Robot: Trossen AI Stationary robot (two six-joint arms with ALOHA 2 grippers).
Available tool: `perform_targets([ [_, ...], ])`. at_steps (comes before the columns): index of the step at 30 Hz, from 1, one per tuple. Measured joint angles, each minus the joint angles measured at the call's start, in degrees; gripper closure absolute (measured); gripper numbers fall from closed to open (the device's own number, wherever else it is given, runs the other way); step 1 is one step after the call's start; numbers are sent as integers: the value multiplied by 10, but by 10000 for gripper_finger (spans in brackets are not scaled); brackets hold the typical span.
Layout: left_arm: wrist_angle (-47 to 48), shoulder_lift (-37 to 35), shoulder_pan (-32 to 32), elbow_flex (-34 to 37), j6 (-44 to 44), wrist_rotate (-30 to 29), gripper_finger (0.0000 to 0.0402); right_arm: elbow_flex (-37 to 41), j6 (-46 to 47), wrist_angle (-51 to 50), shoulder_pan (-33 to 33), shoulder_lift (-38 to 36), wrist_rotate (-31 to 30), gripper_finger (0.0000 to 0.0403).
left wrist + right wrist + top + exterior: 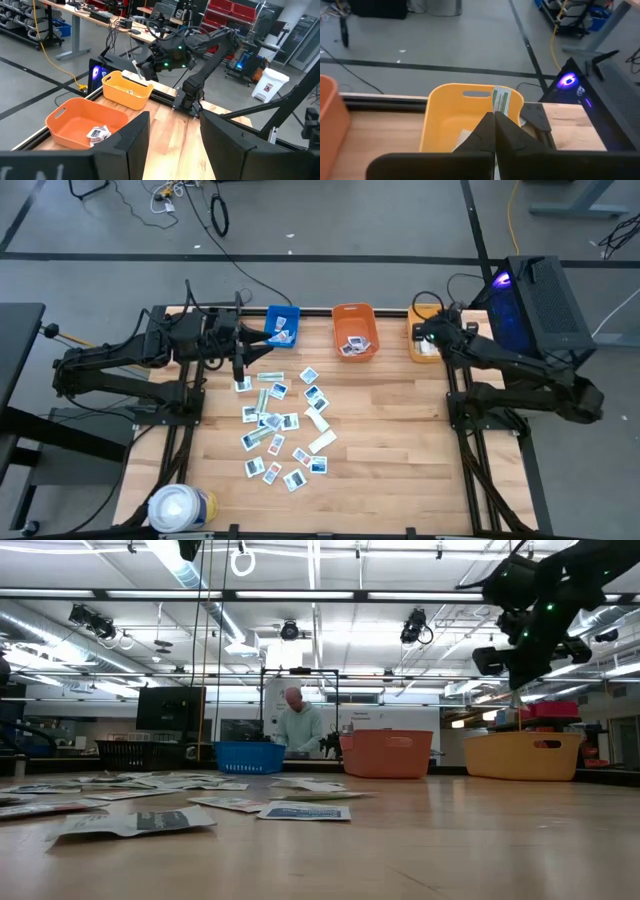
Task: Pick & Place First Aid Supplies
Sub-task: Put the bandage into the yellow bin
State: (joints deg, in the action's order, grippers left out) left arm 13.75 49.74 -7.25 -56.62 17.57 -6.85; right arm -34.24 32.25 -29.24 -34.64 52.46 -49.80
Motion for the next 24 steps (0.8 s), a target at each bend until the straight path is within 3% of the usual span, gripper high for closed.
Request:
perform_targets([
  [4, 0, 0, 0, 0, 1, 0, 223, 0, -34, 41, -23, 31, 11, 403],
  [24, 0, 0, 0, 0, 2, -6, 223, 0, 65, 25, -40, 157, 34, 403],
])
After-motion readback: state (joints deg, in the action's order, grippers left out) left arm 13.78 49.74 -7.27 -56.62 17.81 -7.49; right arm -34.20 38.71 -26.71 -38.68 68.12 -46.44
